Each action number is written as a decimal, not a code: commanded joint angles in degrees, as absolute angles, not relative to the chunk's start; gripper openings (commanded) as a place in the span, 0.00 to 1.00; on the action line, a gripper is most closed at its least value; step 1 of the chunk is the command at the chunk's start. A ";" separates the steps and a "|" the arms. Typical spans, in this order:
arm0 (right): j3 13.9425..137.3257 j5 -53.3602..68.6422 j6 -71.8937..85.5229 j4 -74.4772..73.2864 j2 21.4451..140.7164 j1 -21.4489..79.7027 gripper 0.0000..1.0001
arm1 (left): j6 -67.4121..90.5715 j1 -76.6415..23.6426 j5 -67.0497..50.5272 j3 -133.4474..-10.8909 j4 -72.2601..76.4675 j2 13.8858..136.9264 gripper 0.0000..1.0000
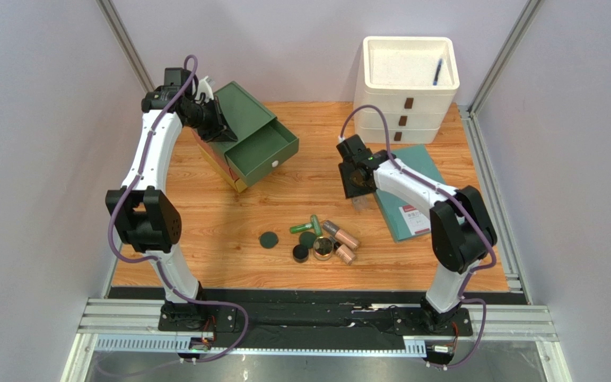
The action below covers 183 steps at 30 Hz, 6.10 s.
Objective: Organize the makeup
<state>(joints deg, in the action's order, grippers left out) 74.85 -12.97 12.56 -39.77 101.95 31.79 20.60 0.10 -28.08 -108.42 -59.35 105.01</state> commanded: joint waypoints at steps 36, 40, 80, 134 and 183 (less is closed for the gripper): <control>130.08 6.77 27.95 -32.17 120.67 44.74 0.03 | 17.67 1.05 -24.08 -106.96 -64.07 107.31 0.00; 129.90 7.47 28.48 -33.22 121.46 44.82 0.33 | 17.67 1.05 -24.17 -107.23 -64.07 107.58 0.00; 72.63 -10.27 12.65 -46.15 91.32 44.74 0.82 | 16.61 1.58 -23.55 -109.86 -66.18 108.72 0.00; 108.71 7.46 29.35 -26.90 102.29 38.58 0.00 | 16.52 1.67 -23.03 -108.10 -66.00 108.19 0.00; 86.45 -2.82 18.82 -42.35 88.10 44.56 0.79 | 15.82 1.84 -22.85 -109.86 -66.88 108.63 0.00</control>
<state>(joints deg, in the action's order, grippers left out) 97.78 -1.80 25.41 -36.62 95.33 44.56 18.90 0.95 -29.32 -110.19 -61.30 106.39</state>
